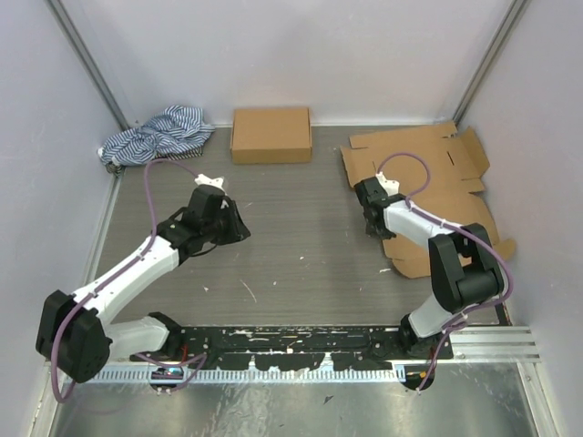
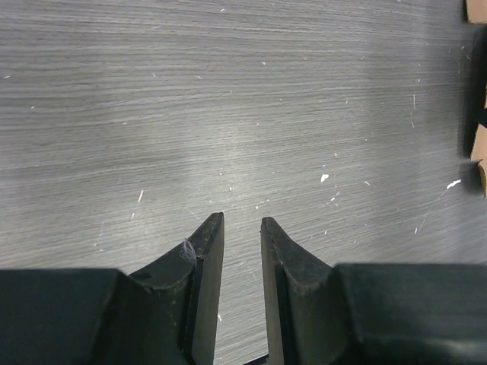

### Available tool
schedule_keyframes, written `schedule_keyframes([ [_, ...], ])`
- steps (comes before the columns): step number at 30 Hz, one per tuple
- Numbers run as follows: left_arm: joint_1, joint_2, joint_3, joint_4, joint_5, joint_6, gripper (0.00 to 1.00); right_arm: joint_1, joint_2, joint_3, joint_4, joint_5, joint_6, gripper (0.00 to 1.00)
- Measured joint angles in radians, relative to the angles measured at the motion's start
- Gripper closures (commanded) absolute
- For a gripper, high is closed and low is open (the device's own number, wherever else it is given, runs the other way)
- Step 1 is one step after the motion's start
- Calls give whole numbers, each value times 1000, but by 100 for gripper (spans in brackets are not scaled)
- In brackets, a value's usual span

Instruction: Fold the paper box

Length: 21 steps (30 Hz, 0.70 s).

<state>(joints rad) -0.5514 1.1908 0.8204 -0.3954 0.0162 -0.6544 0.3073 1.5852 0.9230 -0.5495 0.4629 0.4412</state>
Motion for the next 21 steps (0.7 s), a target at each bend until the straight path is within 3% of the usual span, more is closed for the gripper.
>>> schedule_keyframes([
  [2, 0, -22, -3, -17, -11, 5, 66, 22, -2, 0, -11, 3, -5, 98],
  [6, 0, -62, -3, -41, -26, 16, 66, 90, -38, 0, -53, 3, -3, 99],
  [7, 0, -72, -3, -48, -27, 19, 66, 114, -57, 0, -70, 3, 0, 95],
  [9, 0, -87, -2, -60, -30, 22, 66, 165, -111, 1, -109, 7, 6, 67],
  [10, 0, -95, -2, -67, -30, 23, 66, 185, -137, 5, -127, 12, 13, 61],
  [21, 0, -211, -6, -124, -52, 24, 65, 196, -110, 98, -185, 93, 22, 49],
])
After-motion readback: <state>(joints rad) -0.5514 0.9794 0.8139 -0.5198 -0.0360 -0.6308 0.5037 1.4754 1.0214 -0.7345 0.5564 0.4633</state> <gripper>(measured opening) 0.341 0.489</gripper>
